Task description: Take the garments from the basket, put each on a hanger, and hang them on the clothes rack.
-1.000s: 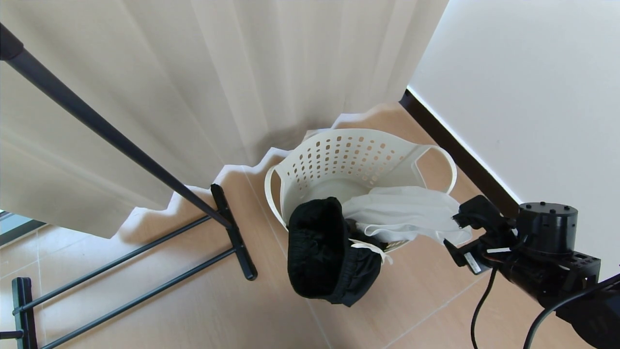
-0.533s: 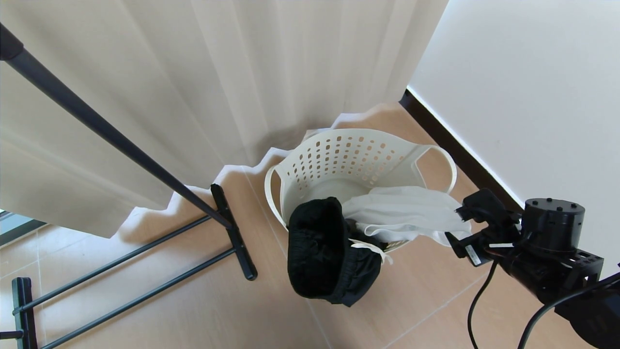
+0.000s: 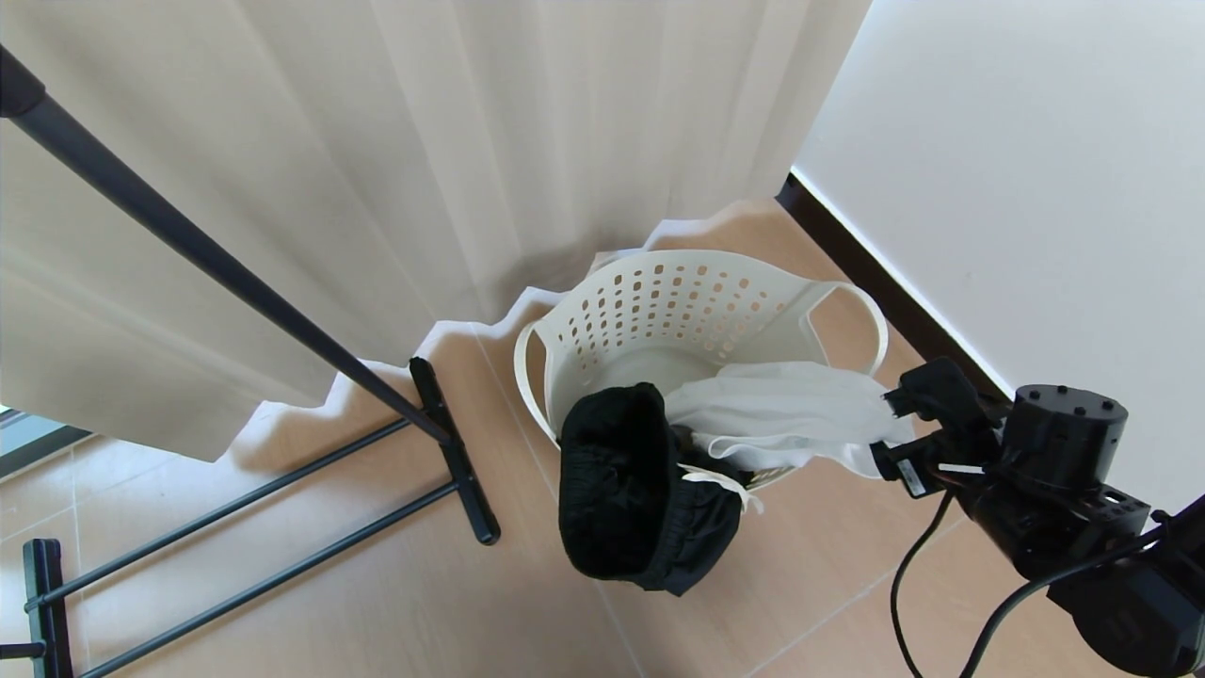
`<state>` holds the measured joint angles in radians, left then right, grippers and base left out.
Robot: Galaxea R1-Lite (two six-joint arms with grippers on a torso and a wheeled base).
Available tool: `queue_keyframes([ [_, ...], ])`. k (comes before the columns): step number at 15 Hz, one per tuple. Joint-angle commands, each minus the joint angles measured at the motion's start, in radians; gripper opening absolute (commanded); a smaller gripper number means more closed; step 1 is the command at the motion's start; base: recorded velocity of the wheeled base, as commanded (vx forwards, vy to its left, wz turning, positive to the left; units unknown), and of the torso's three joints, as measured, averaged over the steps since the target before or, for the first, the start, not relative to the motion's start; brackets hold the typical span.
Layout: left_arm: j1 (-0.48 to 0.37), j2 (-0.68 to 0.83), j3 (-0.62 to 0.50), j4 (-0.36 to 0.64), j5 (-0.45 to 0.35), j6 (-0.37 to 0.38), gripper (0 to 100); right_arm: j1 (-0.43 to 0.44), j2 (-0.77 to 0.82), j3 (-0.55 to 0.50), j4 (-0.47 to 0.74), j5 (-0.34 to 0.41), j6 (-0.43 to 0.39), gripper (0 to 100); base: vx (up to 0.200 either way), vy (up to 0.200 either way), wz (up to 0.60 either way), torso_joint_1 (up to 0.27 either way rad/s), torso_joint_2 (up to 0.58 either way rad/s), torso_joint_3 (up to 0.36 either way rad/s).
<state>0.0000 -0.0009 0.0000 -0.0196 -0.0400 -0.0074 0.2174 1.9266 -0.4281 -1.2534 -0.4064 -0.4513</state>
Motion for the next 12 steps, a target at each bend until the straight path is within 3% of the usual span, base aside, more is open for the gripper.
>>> queue_keyframes([
  [1, 0.0, 0.001, 0.0, 0.0, 0.0, 0.0, 100, 0.0, 0.04, 0.003, -0.011, -0.002, -0.003, 100, 0.0, 0.0, 0.0, 0.0, 0.0, 0.0],
  [2, 0.0, 0.001, 0.0, 0.0, 0.0, 0.0, 100, 0.0, 0.04, 0.003, -0.014, -0.002, -0.003, 0, 0.0, 0.0, 0.0, 0.0, 0.0, 0.0],
  [9, 0.0, 0.001, 0.0, 0.0, 0.0, 0.0, 100, 0.019, 0.011, 0.026, -0.023, -0.003, -0.004, 0, 0.0, 0.0, 0.0, 0.0, 0.0, 0.0],
  [12, 0.0, 0.001, 0.0, 0.0, 0.002, -0.003, 100, 0.083, -0.098, 0.066, -0.032, -0.02, -0.01, 0, 0.0, 0.0, 0.0, 0.0, 0.0, 0.0],
])
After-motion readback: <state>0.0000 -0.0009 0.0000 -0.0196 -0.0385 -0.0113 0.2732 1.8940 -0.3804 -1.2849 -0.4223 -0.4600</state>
